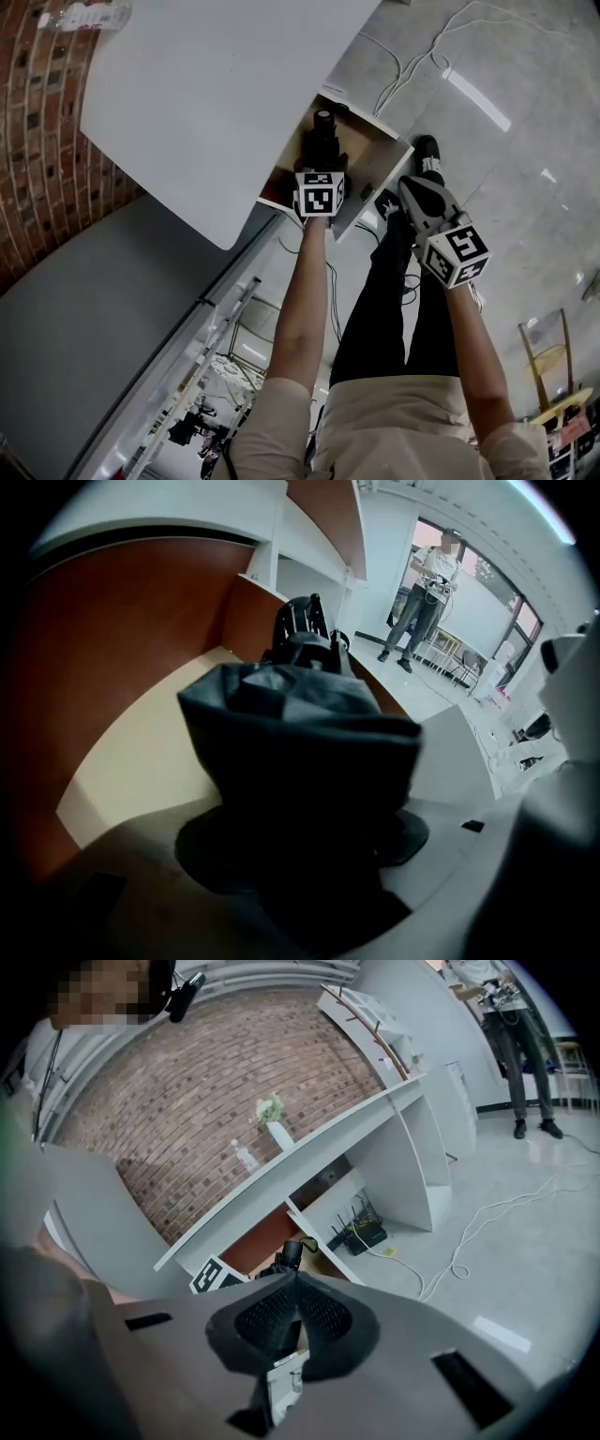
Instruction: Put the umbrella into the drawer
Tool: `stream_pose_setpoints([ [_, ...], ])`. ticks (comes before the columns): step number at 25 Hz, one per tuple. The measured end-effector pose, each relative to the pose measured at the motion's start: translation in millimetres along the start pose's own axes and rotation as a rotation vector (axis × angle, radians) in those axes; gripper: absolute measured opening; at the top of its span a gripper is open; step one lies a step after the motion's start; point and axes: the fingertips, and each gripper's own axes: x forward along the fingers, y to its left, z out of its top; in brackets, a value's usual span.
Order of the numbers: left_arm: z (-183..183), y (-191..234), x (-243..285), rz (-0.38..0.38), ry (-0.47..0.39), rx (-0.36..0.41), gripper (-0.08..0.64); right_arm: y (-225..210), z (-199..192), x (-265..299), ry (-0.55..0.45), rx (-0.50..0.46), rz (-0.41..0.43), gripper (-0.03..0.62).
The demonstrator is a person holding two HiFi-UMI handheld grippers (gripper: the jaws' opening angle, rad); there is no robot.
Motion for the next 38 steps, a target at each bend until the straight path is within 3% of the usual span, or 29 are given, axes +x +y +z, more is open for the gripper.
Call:
stream_pose_setpoints([
  [11, -6, 1, 25, -0.004, 0.058, 0.031, 0.282, -14, -5, 1, 0.005, 0.021, -0.041, 0.067],
  [18, -4, -3, 25, -0.004, 0.050, 0.033, 0.285, -13, -8, -1, 0.030, 0.016, -0.051, 0.067],
  [24, -4, -1, 25, 0.035, 0.070, 0.055, 0.285, -6, -3, 1, 0.042, -0.002, -0.045, 0.068],
  [30, -2, 1, 17, 0.090, 0.047, 0.028, 0.285, -2, 4, -9, 0.034, -0.020, -0.041, 0.068],
  [38, 7, -5, -14, 0.084, 0.007, -0.009, 0.284, 8, 15, -19, 0.024, -0.023, -0.034, 0.067],
])
